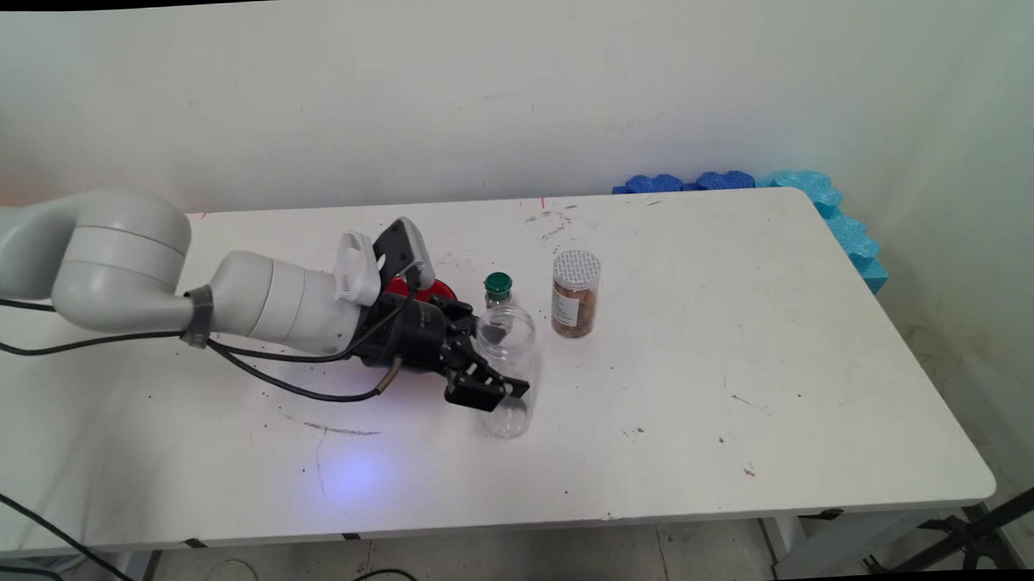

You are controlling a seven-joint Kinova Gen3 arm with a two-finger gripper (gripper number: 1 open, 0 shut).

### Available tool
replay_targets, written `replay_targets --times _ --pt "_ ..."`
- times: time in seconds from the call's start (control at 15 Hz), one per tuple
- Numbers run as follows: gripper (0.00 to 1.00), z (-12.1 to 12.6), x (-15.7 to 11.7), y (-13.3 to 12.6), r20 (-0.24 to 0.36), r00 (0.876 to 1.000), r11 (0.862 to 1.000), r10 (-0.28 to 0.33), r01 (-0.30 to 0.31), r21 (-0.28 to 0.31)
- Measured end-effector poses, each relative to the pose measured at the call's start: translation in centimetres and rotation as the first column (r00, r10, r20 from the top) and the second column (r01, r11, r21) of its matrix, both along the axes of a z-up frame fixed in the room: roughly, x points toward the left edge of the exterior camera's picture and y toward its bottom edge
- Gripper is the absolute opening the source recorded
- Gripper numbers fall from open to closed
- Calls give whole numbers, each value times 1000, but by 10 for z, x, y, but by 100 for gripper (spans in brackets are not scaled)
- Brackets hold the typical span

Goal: Place the picked object on the table

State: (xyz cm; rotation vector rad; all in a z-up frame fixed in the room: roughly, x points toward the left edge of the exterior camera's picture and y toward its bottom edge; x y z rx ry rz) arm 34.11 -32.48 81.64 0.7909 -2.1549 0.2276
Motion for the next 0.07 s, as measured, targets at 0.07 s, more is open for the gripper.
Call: replay_targets --times 0.07 --pt "100 -1 0 0 -2 1000 1000 2 -2 0"
